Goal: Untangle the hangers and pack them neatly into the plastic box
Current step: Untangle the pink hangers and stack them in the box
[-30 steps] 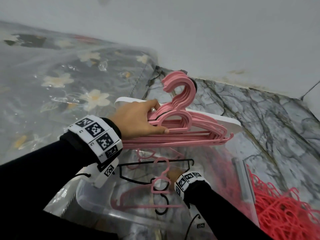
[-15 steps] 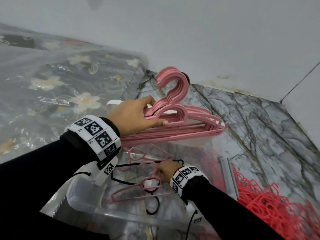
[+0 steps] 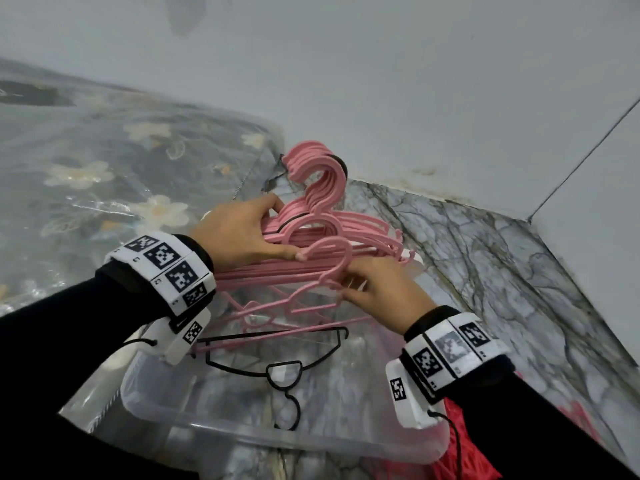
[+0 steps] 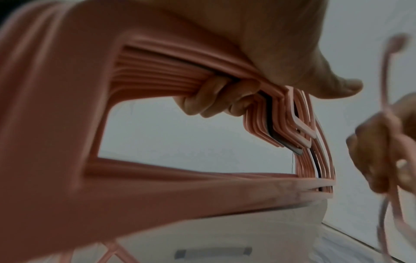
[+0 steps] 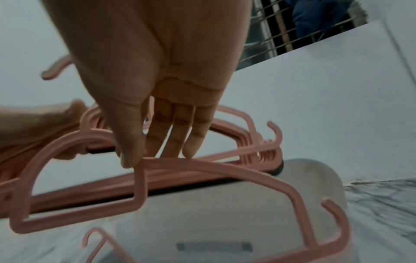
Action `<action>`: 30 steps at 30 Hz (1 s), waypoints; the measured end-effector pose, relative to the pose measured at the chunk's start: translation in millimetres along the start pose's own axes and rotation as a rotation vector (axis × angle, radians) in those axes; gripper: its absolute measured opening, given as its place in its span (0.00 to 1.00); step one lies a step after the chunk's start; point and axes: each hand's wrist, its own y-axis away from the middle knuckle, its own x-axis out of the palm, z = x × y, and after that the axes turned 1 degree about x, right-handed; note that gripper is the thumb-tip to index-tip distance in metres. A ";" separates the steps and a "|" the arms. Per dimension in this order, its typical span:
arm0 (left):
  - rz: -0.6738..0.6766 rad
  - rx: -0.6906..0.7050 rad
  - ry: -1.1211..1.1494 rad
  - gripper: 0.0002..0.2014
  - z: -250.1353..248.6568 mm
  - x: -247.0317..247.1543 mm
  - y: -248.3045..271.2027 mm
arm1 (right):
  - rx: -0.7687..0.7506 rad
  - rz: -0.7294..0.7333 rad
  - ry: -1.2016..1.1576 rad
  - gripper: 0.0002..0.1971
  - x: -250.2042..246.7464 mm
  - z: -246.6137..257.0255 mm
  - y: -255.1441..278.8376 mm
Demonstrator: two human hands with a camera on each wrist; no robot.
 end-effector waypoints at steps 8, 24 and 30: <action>0.084 -0.009 -0.117 0.48 -3.5 9.6 0.3 | 0.082 -0.250 -0.025 0.06 -17.8 -15.5 4.3; 0.157 -0.003 0.160 0.29 -6.1 27.1 3.4 | 0.035 -0.216 0.189 0.28 -11.7 -21.0 -6.3; 0.208 0.045 0.231 0.27 -16.8 30.4 10.4 | 0.039 -0.216 0.287 0.23 2.6 -30.8 -9.0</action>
